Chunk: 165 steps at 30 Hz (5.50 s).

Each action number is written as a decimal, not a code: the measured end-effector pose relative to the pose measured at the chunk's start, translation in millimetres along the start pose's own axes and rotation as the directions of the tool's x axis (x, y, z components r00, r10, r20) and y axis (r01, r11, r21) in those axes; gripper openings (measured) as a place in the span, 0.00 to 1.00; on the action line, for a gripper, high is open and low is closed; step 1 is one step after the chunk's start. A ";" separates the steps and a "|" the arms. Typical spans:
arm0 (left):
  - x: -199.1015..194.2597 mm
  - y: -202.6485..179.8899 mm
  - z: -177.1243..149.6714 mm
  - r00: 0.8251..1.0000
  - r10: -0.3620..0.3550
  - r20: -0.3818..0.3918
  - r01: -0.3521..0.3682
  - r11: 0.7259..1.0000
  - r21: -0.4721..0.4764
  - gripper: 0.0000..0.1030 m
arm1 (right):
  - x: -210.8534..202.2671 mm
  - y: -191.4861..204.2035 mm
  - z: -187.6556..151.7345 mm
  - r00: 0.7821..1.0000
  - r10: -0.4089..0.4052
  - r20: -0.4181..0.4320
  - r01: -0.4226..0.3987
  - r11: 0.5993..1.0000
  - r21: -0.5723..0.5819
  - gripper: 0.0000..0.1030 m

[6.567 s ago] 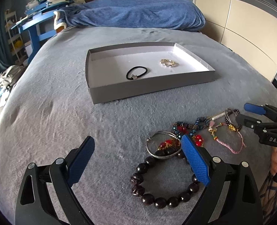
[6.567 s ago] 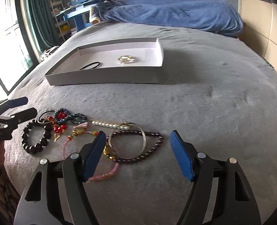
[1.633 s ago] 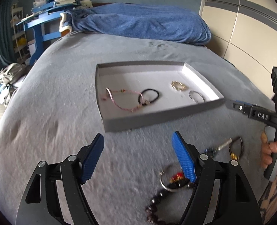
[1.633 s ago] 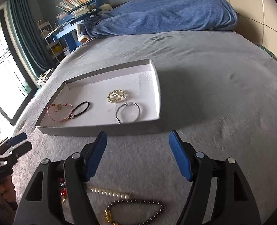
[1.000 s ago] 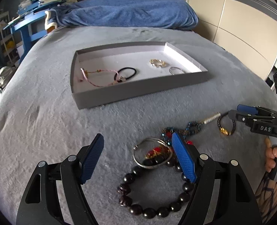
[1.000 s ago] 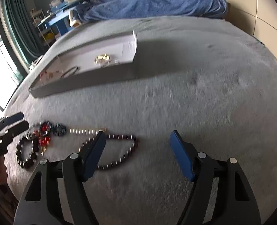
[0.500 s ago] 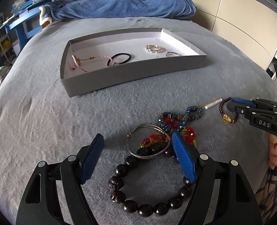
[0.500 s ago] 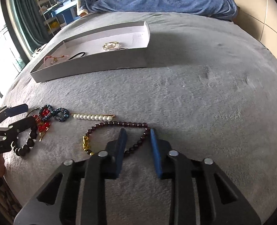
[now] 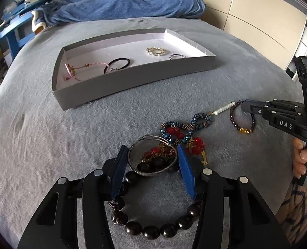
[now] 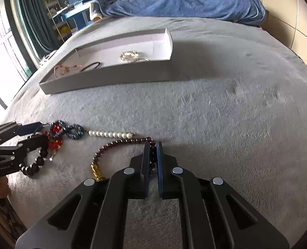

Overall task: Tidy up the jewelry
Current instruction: 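Return both tools to the pile and close the right tool on the dark red bead bracelet, then lift the silver wire bangle with the left tool while the right tool lifts the red bead bracelet, then carry both bracelets over the tray and open both tools to release them, then move both open tools from the tray back to the jewelry pile, then close the right tool on the pearl hair clip and lift it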

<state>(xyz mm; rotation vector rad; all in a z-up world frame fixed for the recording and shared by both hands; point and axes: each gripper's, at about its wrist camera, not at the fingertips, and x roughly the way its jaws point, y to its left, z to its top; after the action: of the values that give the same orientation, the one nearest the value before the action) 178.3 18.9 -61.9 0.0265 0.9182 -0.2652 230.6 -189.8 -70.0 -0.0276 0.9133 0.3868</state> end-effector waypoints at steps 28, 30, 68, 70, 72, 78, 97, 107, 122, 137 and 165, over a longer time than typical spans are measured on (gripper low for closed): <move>-33.7 37.5 53.5 0.988 0.034 0.150 -0.026 0.998 -0.058 0.49 | -49.4 23.8 58.4 0.958 0.105 0.267 -0.109 0.994 -0.001 0.06; -32.2 38.4 58.8 0.988 0.041 0.151 -0.034 0.998 -0.049 0.49 | -51.0 24.3 65.7 0.955 0.110 0.276 -0.113 0.994 -0.006 0.06; 62.5 106.6 161.8 0.989 0.131 0.069 -0.122 0.986 -0.112 0.49 | 48.3 64.6 159.0 0.948 0.280 0.153 -0.274 0.960 -0.062 0.06; 70.1 110.6 163.0 0.989 0.141 0.050 -0.134 0.984 -0.118 0.49 | 57.2 68.6 156.1 0.953 0.277 0.123 -0.271 0.961 -0.063 0.06; 78.3 115.5 163.1 0.988 0.149 0.026 -0.145 0.981 -0.129 0.49 | 65.3 69.7 152.3 0.963 0.252 0.093 -0.246 0.967 -0.070 0.06; 96.0 126.9 163.7 0.987 0.155 -0.046 -0.160 0.974 -0.158 0.49 | 81.3 58.0 146.7 0.988 0.150 0.032 -0.148 0.987 -0.059 0.06; 55.9 107.3 158.2 0.989 0.146 0.036 -0.138 0.976 -0.171 0.72 | 65.0 37.3 136.7 0.992 0.104 0.078 -0.101 0.994 -0.037 0.34; 7.7 75.5 130.8 0.981 0.161 0.108 -0.152 0.984 -0.094 0.72 | 26.5 27.9 118.5 0.986 0.086 0.142 -0.085 0.996 -0.012 0.45; -11.3 57.1 68.3 0.988 0.135 0.070 -0.128 0.987 -0.094 0.73 | 3.5 24.3 74.5 0.990 0.059 0.125 -0.060 0.998 0.003 0.68; -5.3 35.7 35.8 0.994 0.107 0.011 -0.106 0.993 -0.053 0.73 | 12.1 22.4 20.8 0.998 0.069 -0.003 -0.068 0.977 -0.202 0.68; -4.7 31.9 25.9 0.997 0.075 -0.008 -0.075 0.996 -0.046 0.73 | 24.9 16.1 21.3 0.994 0.092 -0.051 -0.100 0.980 -0.175 0.11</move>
<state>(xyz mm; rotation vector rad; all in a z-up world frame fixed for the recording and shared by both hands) 203.4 47.3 -45.3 0.0187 0.9272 -0.1741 255.1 -163.0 -74.0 -0.1562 0.9218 0.5585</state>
